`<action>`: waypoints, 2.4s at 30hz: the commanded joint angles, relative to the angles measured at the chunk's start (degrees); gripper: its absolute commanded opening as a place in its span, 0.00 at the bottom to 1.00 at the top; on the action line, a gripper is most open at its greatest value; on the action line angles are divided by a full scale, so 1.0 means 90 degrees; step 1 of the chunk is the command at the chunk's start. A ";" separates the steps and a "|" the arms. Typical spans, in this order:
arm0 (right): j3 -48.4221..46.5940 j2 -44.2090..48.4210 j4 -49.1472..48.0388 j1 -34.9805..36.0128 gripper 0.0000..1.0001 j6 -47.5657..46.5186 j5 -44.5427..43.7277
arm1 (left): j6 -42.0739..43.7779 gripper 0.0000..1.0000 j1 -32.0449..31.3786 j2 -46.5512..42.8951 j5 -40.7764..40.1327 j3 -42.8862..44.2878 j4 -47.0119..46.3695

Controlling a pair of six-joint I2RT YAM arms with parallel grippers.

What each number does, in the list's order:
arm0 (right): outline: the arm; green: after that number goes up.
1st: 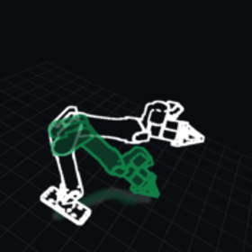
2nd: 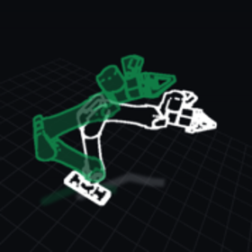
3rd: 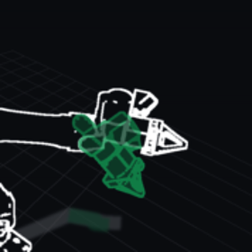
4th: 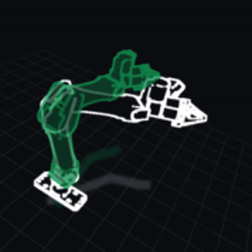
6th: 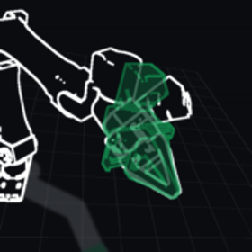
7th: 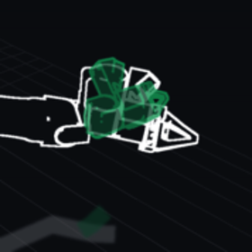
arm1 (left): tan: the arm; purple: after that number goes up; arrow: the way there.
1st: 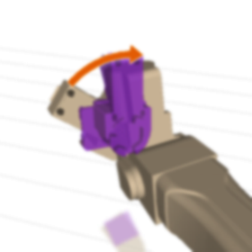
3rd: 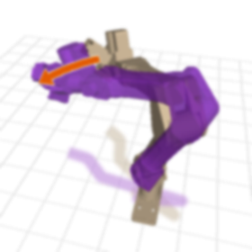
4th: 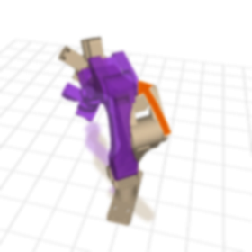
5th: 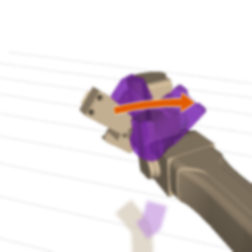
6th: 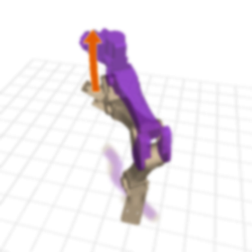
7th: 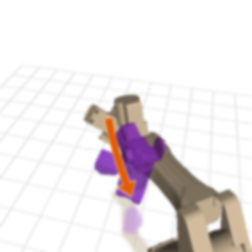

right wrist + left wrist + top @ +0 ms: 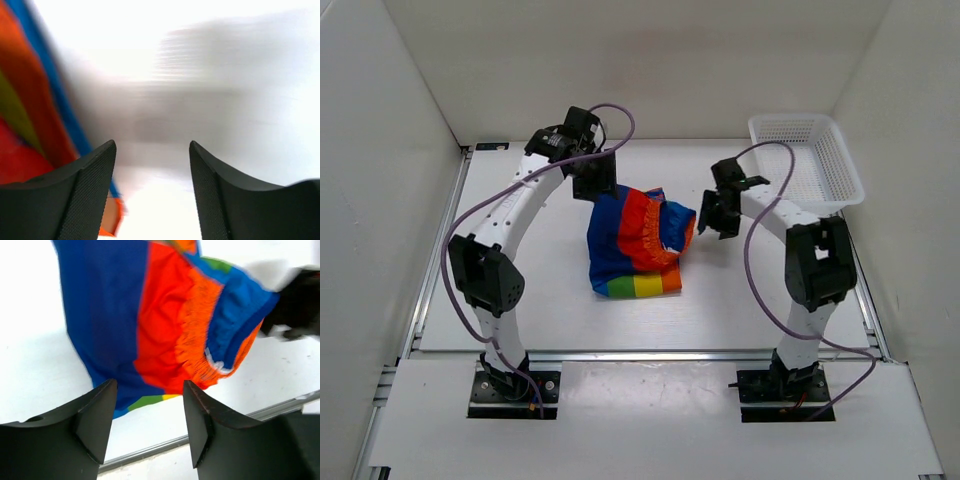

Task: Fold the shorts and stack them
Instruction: Fold the shorts

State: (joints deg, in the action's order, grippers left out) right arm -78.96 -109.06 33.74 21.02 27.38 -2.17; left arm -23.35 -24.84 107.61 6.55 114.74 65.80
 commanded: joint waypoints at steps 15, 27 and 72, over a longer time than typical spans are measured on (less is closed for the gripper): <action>-0.1283 0.0216 0.0217 0.0515 0.58 -0.0542 0.1316 | -0.0003 0.46 0.0114 0.0113 0.0435 -0.2269 -0.1149; -0.2127 -0.1313 -0.0252 0.0829 0.00 -0.0308 0.2069 | 0.0124 0.46 0.0436 -0.0003 0.0552 -0.2456 -0.1305; 0.1557 0.0428 -0.2205 -0.1017 0.45 0.0953 0.1852 | 0.0241 0.43 0.0446 0.0348 0.0845 -0.2329 -0.1305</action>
State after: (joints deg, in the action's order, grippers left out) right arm -63.86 -104.51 19.51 11.27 36.75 8.49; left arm -21.85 -20.49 111.35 12.93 91.88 54.81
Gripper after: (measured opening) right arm 0.488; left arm 0.436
